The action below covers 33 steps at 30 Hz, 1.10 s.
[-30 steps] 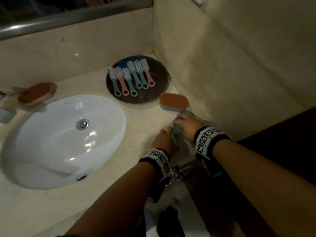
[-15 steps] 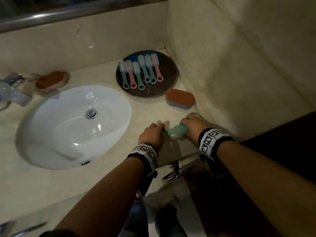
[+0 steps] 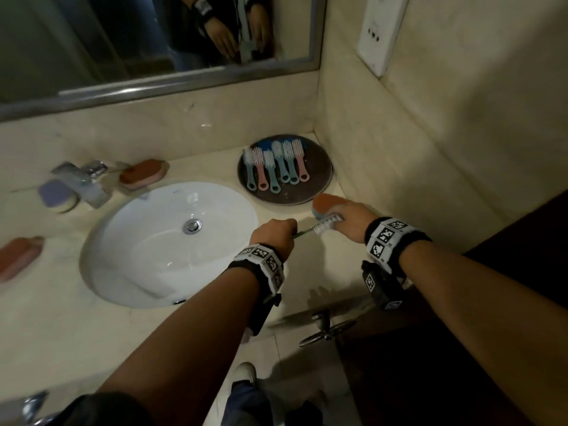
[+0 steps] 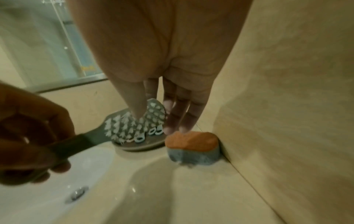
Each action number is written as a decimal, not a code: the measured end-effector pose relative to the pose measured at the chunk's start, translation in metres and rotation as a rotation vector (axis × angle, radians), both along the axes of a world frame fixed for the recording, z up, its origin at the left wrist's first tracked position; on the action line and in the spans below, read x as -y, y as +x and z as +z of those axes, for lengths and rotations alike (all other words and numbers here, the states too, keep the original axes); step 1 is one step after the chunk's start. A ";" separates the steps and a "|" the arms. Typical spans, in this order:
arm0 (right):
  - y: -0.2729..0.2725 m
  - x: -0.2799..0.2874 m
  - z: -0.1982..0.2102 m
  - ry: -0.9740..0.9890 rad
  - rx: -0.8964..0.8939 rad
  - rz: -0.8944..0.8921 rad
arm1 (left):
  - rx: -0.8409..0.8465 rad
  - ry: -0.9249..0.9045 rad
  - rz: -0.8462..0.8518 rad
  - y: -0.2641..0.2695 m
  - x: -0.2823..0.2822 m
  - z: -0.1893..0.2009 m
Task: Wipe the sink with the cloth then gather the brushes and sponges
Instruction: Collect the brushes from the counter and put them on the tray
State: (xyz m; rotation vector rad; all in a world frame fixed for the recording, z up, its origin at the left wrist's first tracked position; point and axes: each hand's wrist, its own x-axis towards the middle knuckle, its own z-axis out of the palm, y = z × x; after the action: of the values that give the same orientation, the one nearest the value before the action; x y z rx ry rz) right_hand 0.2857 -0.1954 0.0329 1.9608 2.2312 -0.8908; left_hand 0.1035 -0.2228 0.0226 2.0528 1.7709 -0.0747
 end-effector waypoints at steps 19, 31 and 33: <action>-0.083 -0.125 0.041 0.050 -0.287 -0.468 | 0.365 -0.091 0.129 -0.043 -0.110 0.031; -0.110 -0.205 0.014 -0.033 -0.402 -0.456 | 0.425 -0.128 0.040 -0.048 -0.189 -0.004; -0.107 -0.217 0.010 0.013 -0.367 -0.393 | 0.433 -0.129 0.023 -0.048 -0.199 -0.010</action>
State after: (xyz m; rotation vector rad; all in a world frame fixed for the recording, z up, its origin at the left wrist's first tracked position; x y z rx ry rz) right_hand 0.1785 0.0216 0.0431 2.4655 2.0385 -1.3813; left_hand 0.0559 -0.0239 0.0124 1.7917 1.4798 0.2389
